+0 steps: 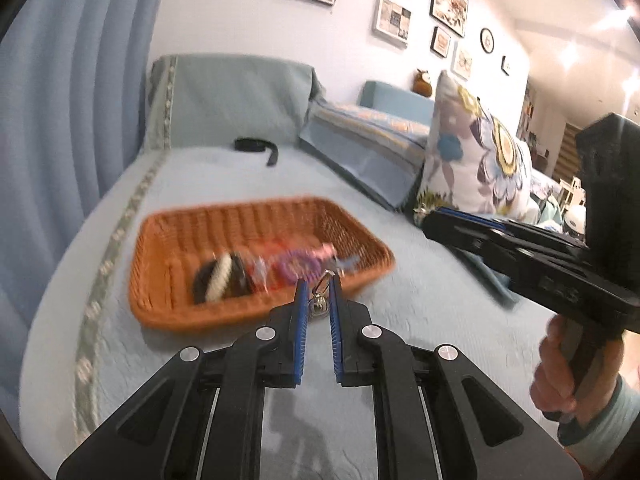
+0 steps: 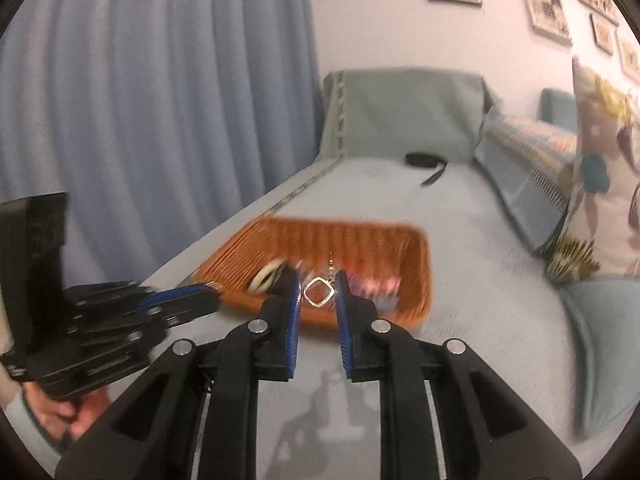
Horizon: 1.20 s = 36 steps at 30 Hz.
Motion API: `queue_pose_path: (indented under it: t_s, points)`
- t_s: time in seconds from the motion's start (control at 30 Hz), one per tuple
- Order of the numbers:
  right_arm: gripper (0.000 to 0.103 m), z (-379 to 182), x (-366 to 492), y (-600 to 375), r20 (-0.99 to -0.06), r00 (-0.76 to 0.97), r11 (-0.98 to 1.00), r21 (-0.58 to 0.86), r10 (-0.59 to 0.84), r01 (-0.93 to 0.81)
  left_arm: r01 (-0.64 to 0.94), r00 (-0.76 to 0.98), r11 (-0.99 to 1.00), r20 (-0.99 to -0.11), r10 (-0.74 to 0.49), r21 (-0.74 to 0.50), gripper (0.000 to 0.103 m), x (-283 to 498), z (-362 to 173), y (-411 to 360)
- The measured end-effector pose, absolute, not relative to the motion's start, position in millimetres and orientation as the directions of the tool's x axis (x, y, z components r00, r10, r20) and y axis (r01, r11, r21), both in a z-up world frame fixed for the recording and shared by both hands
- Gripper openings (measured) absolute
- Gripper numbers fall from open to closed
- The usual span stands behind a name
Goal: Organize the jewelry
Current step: 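Carry the charm and clasp into the basket and open both tools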
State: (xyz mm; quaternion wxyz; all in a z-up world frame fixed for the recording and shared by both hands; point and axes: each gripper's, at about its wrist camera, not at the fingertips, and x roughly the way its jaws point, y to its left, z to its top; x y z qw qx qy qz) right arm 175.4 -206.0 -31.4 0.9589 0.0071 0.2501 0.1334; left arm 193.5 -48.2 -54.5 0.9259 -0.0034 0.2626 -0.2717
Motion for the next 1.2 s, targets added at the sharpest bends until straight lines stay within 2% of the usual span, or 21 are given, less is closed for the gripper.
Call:
queue_pose_path:
  t_s: [0.2, 0.4, 0.5, 0.73, 0.77, 0.8, 0.87, 0.9, 0.93, 1.07, 1.2]
  points:
    - [0.014, -32.3, 247.6, -206.5, -0.521, 0.819, 0.970, 0.101, 0.239, -0.219, 0.455, 0.739, 0.875, -0.478, -0.475, -0.166, 0.008, 242.3, -40.2, -47.8]
    - [0.015, -71.4, 319.8, -211.7, -0.651, 0.707, 0.961, 0.194, 0.277, -0.198, 0.414, 0.700, 0.879, -0.535, -0.473, -0.235, 0.009, 311.2, -63.4, -46.7]
    - [0.015, -93.4, 338.6, -206.0, -0.699, 0.667, 0.966, 0.169, 0.258, -0.197, 0.393, 0.686, 0.887, -0.564, -0.459, -0.244, 0.009, 328.7, -78.1, -45.8]
    - [0.016, -116.4, 354.8, -204.3, -0.744, 0.607, 0.960, 0.222, 0.281, -0.173, 0.374, 0.662, 0.896, -0.607, -0.439, -0.239, 0.010, 337.9, -99.3, -51.6]
    - [0.016, -117.7, 357.5, -207.0, -0.749, 0.595, 0.957, 0.239, 0.291, -0.167, 0.369, 0.661, 0.896, -0.608, -0.440, -0.247, 0.012, 338.7, -101.2, -49.4]
    - [0.020, -118.0, 358.2, -209.7, -0.749, 0.591, 0.954, 0.253, 0.300, -0.163, 0.364, 0.659, 0.894, -0.605, -0.446, -0.262, 0.020, 337.6, -101.7, -46.3]
    - [0.029, -115.6, 355.5, -215.0, -0.738, 0.602, 0.951, 0.265, 0.306, -0.159, 0.358, 0.674, 0.894, -0.589, -0.446, -0.269, 0.026, 331.6, -99.3, -40.7]
    - [0.030, -112.7, 352.3, -216.6, -0.731, 0.610, 0.951, 0.266, 0.307, -0.159, 0.359, 0.681, 0.894, -0.579, -0.448, -0.269, 0.034, 327.9, -96.3, -38.4]
    - [0.030, -109.2, 348.3, -218.6, -0.722, 0.617, 0.948, 0.273, 0.313, -0.162, 0.362, 0.693, 0.894, -0.565, -0.448, -0.266, 0.038, 322.0, -91.5, -35.5]
    - [0.030, -95.0, 329.1, -225.6, -0.694, 0.636, 0.938, 0.302, 0.337, -0.169, 0.369, 0.719, 0.892, -0.529, -0.451, -0.260, 0.041, 300.1, -73.3, -27.5]
    - [0.030, -75.3, 296.5, -229.1, -0.649, 0.670, 0.929, 0.321, 0.359, -0.187, 0.362, 0.759, 0.902, -0.487, -0.431, -0.235, 0.051, 269.7, -54.4, -22.1]
